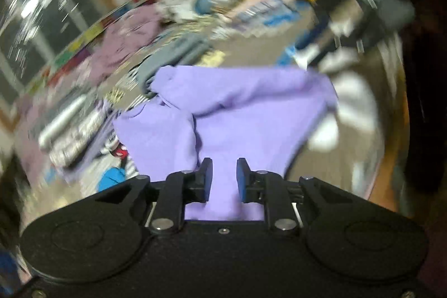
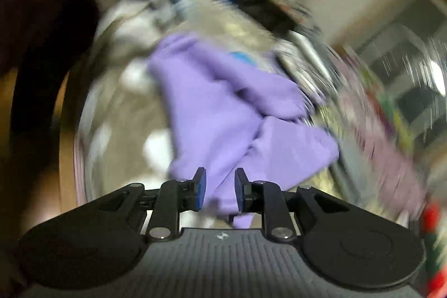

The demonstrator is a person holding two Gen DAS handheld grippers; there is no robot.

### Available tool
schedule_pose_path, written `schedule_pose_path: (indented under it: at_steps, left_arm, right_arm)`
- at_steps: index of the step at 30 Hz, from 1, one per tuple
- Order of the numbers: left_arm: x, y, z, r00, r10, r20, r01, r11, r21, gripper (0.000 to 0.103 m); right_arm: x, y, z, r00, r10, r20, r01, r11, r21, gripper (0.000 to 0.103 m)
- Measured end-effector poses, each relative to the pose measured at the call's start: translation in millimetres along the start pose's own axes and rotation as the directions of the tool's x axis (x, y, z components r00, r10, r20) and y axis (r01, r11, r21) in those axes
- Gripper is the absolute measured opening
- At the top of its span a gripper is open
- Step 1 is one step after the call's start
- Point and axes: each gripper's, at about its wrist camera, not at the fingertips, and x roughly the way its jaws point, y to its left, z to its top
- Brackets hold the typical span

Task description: Fold clothes

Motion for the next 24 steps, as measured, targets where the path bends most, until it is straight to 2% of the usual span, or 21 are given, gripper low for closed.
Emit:
schedule_pose_path:
  at_steps: [3,4,5,6,8,10,14,16,18,20,22,24]
  left_arm:
    - [28.7,-11.6,3.0,0.998,0.055,-0.028,-0.058,0.985,-0.16,0.018]
    - [42.8,-20.0,-3.0,0.995,0.073,-0.07,-0.086,0.974,-0.21,0.024]
    - [59.7,-31.5,-12.5,0.988,0.069,-0.137,-0.102,0.963,-0.25,0.026]
    - [71.3,-45.8,-25.7,0.982,0.082,-0.17,-0.128,0.952,-0.279,0.025]
    - [62.3,-74.5,-40.2,0.976,0.2,-0.082,-0.215,0.943,-0.254,0.025]
    - [53.6,-87.2,-41.4,0.971,0.225,-0.076,-0.236,0.951,-0.2,0.026]
    - [46.3,-73.7,-41.9,0.981,0.172,-0.09,-0.19,0.946,-0.264,0.026]
    - [42.0,-73.2,-41.2,0.984,0.148,-0.097,-0.168,0.954,-0.25,0.026]
    - [34.3,-74.9,-41.0,0.988,0.12,-0.098,-0.141,0.96,-0.241,0.033]
    - [22.6,-74.9,-40.1,0.993,0.086,-0.079,-0.104,0.958,-0.269,0.045]
    - [14.6,-73.2,-38.8,0.993,0.108,-0.05,-0.118,0.946,-0.303,0.045]
    - [8.9,-69.2,-37.0,0.99,0.138,-0.016,-0.135,0.931,-0.34,0.045]
  right_arm:
    - [27.0,5.7,-2.3,1.0,0.005,-0.022,-0.001,0.984,0.178,0.022]
    - [36.0,7.6,-3.1,1.0,0.007,-0.03,0.0,0.972,0.237,0.022]
    - [45.0,9.4,-3.8,0.999,0.01,-0.037,0.001,0.956,0.294,0.022]
    - [54.0,11.3,-4.6,0.999,0.013,-0.044,0.003,0.937,0.351,0.022]
    - [71.9,15.1,-6.2,0.998,0.021,-0.057,0.008,0.888,0.46,0.025]
    - [71.4,38.9,-16.3,0.998,-0.061,-0.026,0.066,0.899,0.432,0.027]
    - [56.6,45.4,-19.7,0.998,-0.064,-0.016,0.064,0.895,0.442,0.027]
    - [49.3,48.6,-21.4,0.998,-0.066,-0.01,0.063,0.893,0.446,0.027]
    - [43.2,51.2,-22.4,0.998,-0.054,-0.009,0.053,0.89,0.452,0.027]
    - [35.3,54.3,-21.4,0.999,-0.053,0.001,0.047,0.891,0.451,0.027]
    - [26.0,50.6,-19.0,0.996,-0.067,0.064,0.028,0.876,0.482,0.025]
    - [17.8,40.1,-20.4,0.987,-0.136,0.082,0.068,0.828,0.556,0.026]
